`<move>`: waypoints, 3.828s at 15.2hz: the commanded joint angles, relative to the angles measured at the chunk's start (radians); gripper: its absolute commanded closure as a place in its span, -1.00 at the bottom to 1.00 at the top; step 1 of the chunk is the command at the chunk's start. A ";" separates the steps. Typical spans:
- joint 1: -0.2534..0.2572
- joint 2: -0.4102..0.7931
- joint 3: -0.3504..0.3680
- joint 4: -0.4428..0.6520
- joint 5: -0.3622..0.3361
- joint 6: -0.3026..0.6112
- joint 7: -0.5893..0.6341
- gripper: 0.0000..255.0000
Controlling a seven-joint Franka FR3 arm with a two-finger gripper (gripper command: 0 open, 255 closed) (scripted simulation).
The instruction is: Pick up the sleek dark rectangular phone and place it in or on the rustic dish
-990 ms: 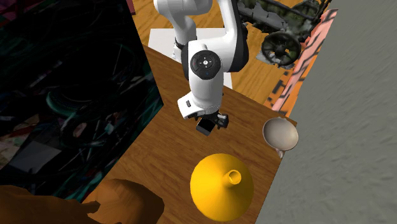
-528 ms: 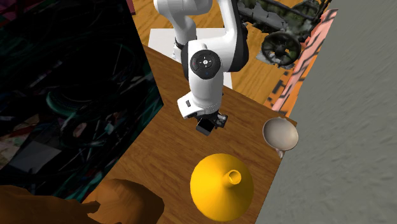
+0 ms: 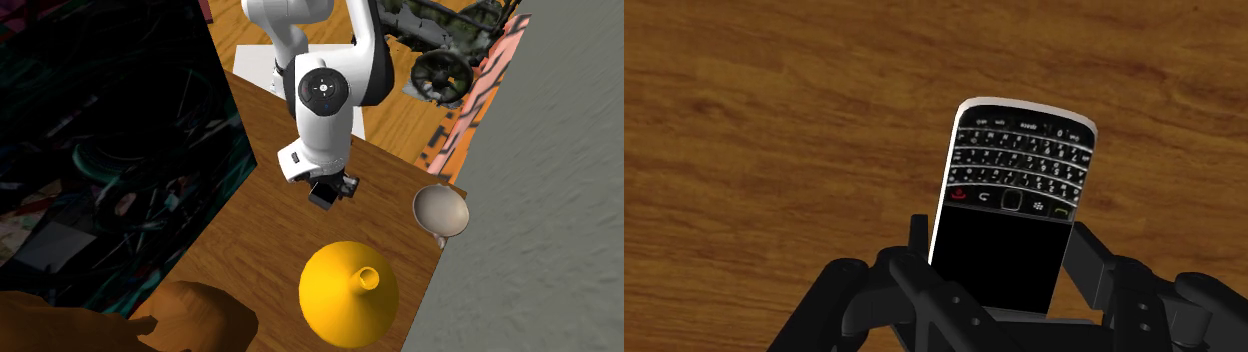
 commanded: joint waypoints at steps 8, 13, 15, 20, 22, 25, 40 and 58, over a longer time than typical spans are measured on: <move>-0.001 -0.067 -0.002 0.053 0.004 -0.120 0.002 1.00; -0.002 -0.095 -0.003 0.092 0.005 -0.187 0.004 1.00; -0.003 -0.105 -0.004 0.109 0.006 -0.214 0.005 1.00; 0.007 -0.103 0.008 0.158 0.004 -0.259 0.030 1.00; 0.027 -0.066 0.033 0.201 -0.001 -0.263 0.079 1.00; 0.058 -0.006 0.068 0.274 -0.015 -0.271 0.151 1.00; 0.256 0.386 0.160 0.783 -0.148 -0.390 0.465 1.00; 0.257 0.429 0.151 0.665 -0.162 -0.230 0.469 1.00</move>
